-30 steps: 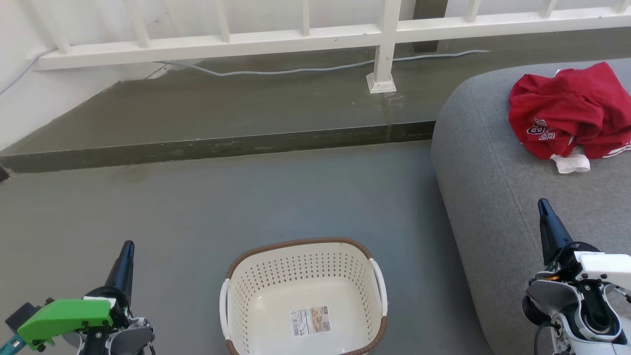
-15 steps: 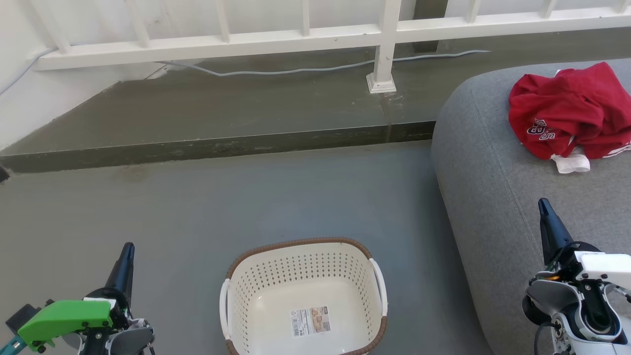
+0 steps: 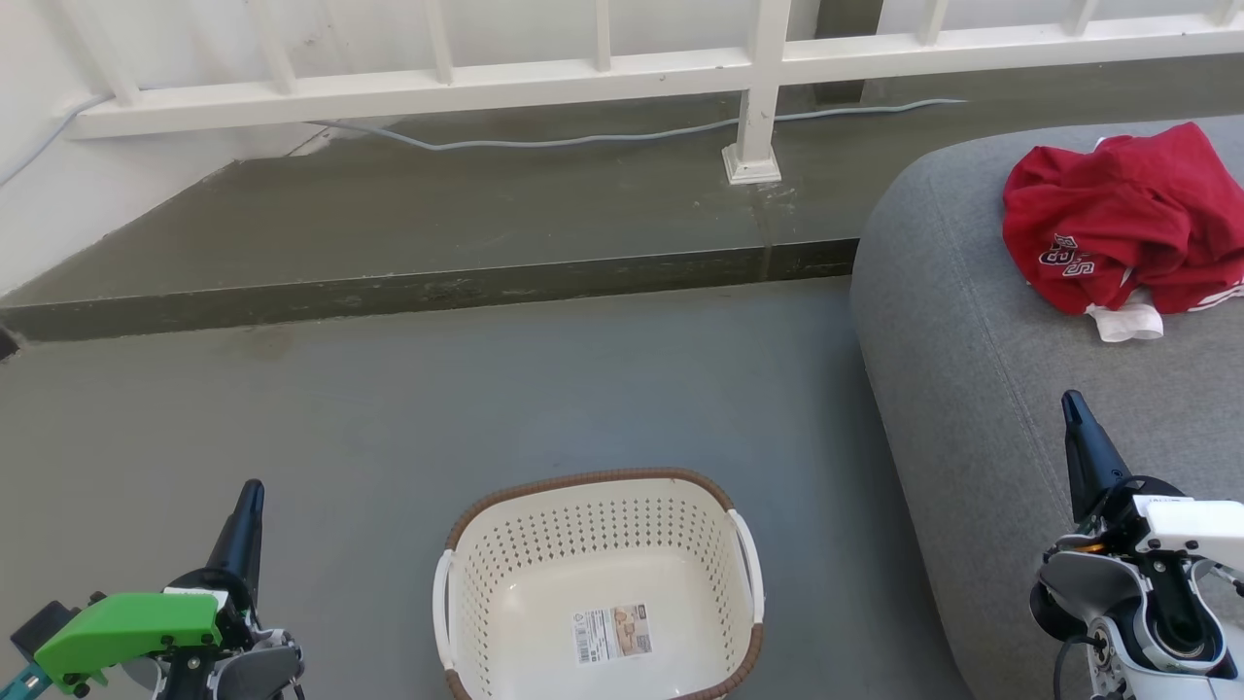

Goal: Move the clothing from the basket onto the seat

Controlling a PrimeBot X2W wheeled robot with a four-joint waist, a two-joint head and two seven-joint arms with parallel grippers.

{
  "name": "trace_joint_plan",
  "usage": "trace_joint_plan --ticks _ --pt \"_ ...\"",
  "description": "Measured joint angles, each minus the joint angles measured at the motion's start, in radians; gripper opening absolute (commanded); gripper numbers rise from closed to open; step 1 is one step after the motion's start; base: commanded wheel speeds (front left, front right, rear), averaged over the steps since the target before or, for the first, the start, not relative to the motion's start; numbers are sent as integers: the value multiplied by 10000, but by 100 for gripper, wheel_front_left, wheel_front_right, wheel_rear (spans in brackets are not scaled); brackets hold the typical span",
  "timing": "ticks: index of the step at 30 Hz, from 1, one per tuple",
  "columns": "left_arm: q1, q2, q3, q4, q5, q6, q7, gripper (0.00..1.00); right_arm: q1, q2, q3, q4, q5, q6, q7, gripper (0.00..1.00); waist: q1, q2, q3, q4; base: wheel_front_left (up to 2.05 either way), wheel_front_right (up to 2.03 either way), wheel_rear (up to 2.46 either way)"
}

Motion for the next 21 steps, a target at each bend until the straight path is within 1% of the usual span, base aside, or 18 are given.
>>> trace_joint_plan --ticks 21 --pt "-18 -4 21 29 0 -73 2 0 -1 0 -10 -8 0 29 0 0 0 0 -1 1 0 0 0"
